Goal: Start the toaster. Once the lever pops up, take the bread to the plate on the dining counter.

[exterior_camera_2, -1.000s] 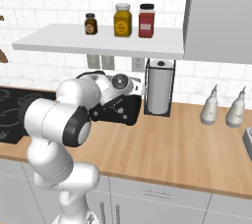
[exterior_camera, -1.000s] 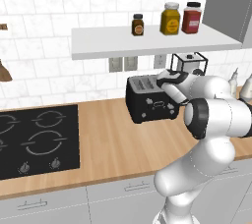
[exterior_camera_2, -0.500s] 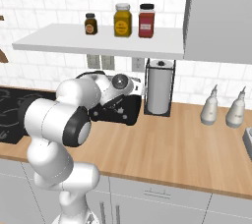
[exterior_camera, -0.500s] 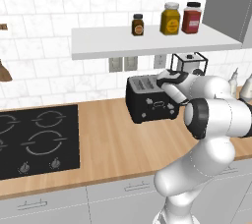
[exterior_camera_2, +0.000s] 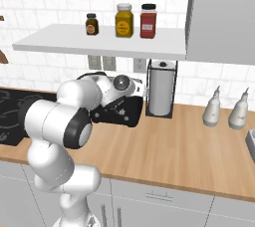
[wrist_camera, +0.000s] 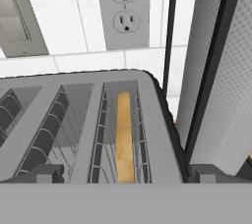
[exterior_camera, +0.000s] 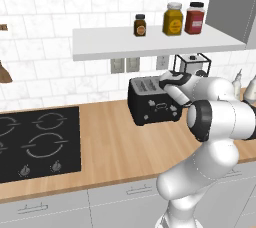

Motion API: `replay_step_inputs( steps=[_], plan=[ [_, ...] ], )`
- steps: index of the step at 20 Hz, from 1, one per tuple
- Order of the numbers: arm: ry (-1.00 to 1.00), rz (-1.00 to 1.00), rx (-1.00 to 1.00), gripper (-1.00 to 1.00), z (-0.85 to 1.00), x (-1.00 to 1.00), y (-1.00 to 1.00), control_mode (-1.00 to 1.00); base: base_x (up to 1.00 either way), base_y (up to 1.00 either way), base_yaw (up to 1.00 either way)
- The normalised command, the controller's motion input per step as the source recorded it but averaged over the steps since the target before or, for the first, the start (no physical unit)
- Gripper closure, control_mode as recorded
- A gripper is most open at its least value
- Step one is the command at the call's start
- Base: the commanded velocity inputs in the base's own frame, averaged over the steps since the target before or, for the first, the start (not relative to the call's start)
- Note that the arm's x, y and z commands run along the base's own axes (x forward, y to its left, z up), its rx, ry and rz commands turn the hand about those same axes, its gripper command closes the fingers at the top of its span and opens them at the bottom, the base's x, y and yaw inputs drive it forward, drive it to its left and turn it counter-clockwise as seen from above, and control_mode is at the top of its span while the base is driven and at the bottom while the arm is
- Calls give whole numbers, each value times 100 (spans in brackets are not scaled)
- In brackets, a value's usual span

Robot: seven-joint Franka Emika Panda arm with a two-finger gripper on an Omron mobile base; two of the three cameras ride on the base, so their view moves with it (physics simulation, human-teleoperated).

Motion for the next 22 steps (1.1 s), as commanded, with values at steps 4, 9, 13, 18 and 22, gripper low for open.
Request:
replay_step_inputs(
  steps=[4, 9, 13, 18, 22],
  plan=[
    [0, 0, 0, -100, 0, 0, 0, -100, 0, 0, 0],
    [0, 0, 0, -100, 0, 0, 0, -100, 0, 0, 0],
    [0, 0, 0, -100, 0, 0, 0, -100, 0, 0, 0],
    [0, 0, 0, -100, 0, 0, 0, -100, 0, 0, 0],
    [0, 0, 0, -100, 0, 0, 0, -100, 0, 0, 0]
  ],
)
